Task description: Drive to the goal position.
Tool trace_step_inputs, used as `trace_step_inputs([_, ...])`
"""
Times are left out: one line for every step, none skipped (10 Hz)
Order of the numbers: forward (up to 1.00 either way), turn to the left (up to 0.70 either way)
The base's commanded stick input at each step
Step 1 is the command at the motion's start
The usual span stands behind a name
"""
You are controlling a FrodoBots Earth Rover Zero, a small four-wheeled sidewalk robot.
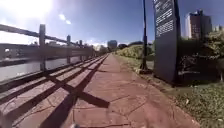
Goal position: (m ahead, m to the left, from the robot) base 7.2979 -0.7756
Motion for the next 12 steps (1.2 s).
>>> trace_step_inputs([0.85,0.0])
trace_step_inputs([0.85,0.0])
trace_step_inputs([0.85,0.0])
trace_step_inputs([0.85,0.0])
trace_step_inputs([0.85,0.0])
trace_step_inputs([0.85,0.0])
trace_step_inputs([0.85,0.0])
trace_step_inputs([0.85,0.0])
trace_step_inputs([0.85,0.0])
trace_step_inputs([0.85,0.0])
trace_step_inputs([0.85,0.0])
trace_step_inputs([0.85,0.0])
